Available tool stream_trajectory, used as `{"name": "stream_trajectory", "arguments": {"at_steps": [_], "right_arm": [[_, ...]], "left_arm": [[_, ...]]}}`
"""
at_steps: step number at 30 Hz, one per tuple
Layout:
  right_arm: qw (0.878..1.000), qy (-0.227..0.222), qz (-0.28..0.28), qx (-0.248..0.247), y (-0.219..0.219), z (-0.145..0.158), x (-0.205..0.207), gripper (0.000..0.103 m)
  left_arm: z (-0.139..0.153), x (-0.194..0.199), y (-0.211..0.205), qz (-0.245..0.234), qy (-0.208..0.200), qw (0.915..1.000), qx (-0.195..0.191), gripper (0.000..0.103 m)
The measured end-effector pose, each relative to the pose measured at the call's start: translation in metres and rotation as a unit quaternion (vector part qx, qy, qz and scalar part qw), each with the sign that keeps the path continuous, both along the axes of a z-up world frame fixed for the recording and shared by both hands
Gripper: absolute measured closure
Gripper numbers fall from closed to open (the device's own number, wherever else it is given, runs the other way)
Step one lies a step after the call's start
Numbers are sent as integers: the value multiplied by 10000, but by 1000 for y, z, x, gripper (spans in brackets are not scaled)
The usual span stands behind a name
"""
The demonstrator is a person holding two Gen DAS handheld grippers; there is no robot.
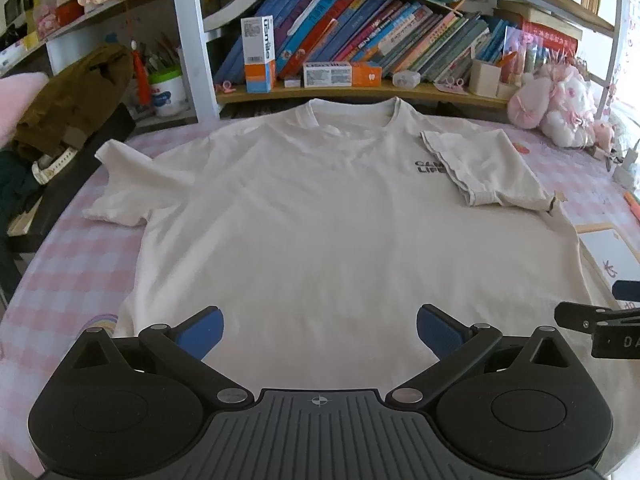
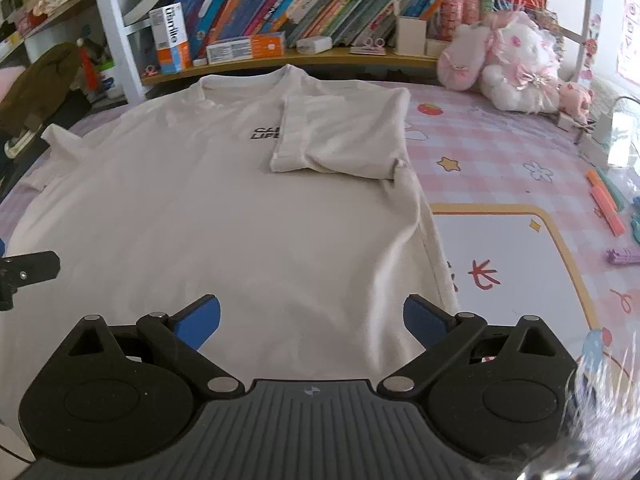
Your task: Fold clothes
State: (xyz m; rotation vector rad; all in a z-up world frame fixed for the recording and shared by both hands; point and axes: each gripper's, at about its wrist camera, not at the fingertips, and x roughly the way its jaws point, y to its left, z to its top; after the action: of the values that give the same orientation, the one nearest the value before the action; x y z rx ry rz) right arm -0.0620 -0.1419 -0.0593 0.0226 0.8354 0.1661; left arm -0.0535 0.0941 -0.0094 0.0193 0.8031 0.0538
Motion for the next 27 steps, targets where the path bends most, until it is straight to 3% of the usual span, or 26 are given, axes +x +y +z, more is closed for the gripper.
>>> {"name": "stream_trajectory", "arguments": {"at_steps": [11,24,27], "right_arm": [[9985,39,-552,-31,34,5,7,0],[9988,21,-332,-357,122,9,7,0],[9983,64,-363,-457,133,8,4,0]], "left_arm": [[4,16,50,-332,-176,9993,-3,0],[1,55,168,131,-300,9981,-516,0],[-2,69,196,371,-221,9958,-803,0]]}}
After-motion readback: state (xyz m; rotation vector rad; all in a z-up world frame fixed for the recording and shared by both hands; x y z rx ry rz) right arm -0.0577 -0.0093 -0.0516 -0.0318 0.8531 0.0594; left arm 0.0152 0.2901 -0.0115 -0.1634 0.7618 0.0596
